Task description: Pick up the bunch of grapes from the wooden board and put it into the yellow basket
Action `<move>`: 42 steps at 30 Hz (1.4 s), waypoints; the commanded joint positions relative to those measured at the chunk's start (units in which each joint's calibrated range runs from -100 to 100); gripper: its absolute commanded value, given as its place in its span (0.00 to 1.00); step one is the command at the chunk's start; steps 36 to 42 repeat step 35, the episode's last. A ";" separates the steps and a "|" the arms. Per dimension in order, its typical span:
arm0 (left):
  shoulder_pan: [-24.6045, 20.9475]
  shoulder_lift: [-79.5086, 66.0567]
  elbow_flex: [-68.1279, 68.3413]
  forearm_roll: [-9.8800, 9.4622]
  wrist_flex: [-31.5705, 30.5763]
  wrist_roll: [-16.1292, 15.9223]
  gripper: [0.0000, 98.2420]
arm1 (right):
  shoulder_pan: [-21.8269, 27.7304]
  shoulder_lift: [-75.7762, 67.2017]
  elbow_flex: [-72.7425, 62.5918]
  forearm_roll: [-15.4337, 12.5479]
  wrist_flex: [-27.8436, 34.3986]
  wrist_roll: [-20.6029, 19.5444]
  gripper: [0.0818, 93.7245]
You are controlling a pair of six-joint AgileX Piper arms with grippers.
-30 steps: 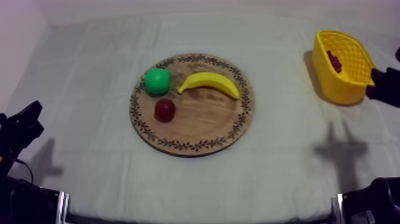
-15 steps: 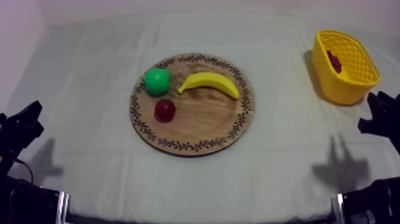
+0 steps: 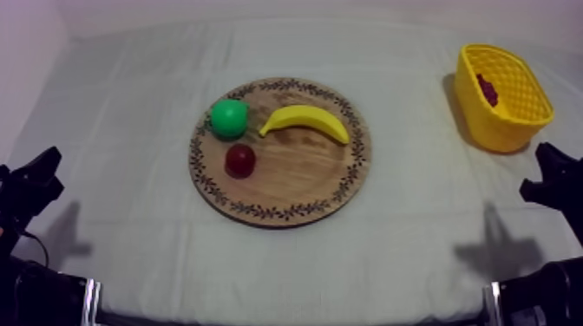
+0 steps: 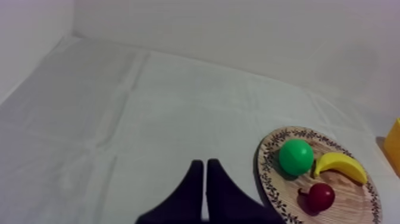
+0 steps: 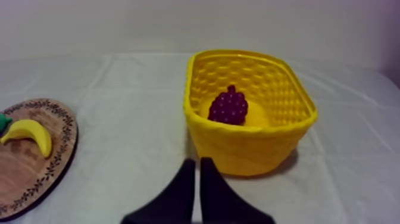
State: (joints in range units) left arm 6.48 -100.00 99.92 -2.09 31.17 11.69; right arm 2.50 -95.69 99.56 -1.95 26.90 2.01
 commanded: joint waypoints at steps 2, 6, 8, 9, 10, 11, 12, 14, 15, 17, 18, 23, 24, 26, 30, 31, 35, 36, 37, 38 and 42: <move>0.00 0.00 -0.03 -0.03 -0.05 0.01 0.00 | -0.41 -0.05 -0.01 -0.81 2.98 0.23 0.00; 0.00 0.00 -0.03 -0.03 -0.05 0.01 0.00 | -1.68 -0.06 -0.01 -0.56 5.64 -1.28 0.00; 0.00 0.00 -0.03 -0.03 -0.05 0.01 0.00 | -2.62 -0.07 -0.01 -0.19 6.44 -2.06 0.00; 0.00 0.00 -0.03 -0.03 -0.05 0.01 0.00 | -3.00 -0.07 -0.01 -0.08 6.67 -2.26 0.00; 0.00 0.00 -0.03 -0.03 -0.05 0.01 0.00 | -3.31 -0.07 -0.01 0.00 6.84 -2.32 0.00; 0.00 0.00 -0.03 -0.03 -0.05 0.01 0.00 | -3.55 -0.07 0.00 0.05 6.95 -2.26 0.00; 0.00 0.00 -0.03 -0.03 -0.05 0.01 0.00 | -3.72 -0.07 0.00 0.04 7.03 -2.16 0.00; 0.00 0.00 -0.03 -0.03 -0.05 0.01 0.00 | -3.92 -0.07 0.00 0.02 7.15 -1.56 0.00; 0.00 0.00 -0.03 -0.03 -0.05 0.01 0.00 | -3.98 -0.07 0.00 0.04 7.22 -0.88 0.00; 0.00 0.00 -0.03 -0.03 -0.05 0.01 0.00 | -4.04 -0.07 0.00 0.14 7.47 1.19 0.00; 0.00 0.00 -0.03 -0.03 -0.05 0.01 0.00 | -4.06 -0.07 0.00 0.18 7.59 2.52 0.00; 0.00 0.00 -0.03 -0.03 -0.05 0.01 0.00 | -4.10 -0.07 0.00 0.25 7.81 8.48 0.00; 0.00 0.00 -0.03 -0.03 -0.05 0.01 0.00 | -4.11 -0.07 0.00 0.26 7.83 9.12 0.00; 0.00 0.00 -0.03 -0.03 -0.05 0.01 0.00 | -4.11 -0.07 0.00 0.26 7.84 9.90 0.00; 0.00 0.00 -0.03 -0.03 -0.05 0.01 0.00 | -4.11 -0.07 0.00 0.27 7.86 10.31 0.00; 0.00 0.00 -0.03 -0.03 -0.05 0.01 0.00 | -4.11 -0.07 0.00 0.27 7.86 10.33 0.00; 0.00 0.00 -0.03 -0.03 -0.05 0.01 0.00 | -4.11 -0.07 0.00 0.27 7.86 10.40 0.00; 0.00 0.00 -0.03 -0.03 -0.05 0.01 0.00 | -4.11 -0.07 0.00 0.27 7.86 10.40 0.00; 0.00 0.00 -0.03 -0.03 -0.05 0.01 0.00 | -4.11 -0.07 0.00 0.27 7.86 10.40 0.00; 0.00 0.00 -0.03 -0.03 -0.05 0.01 0.00 | -4.11 -0.07 0.00 0.27 7.86 10.40 0.00; 0.00 0.00 -0.03 -0.03 -0.05 0.01 0.00 | -4.11 -0.07 0.00 0.27 7.86 10.40 0.00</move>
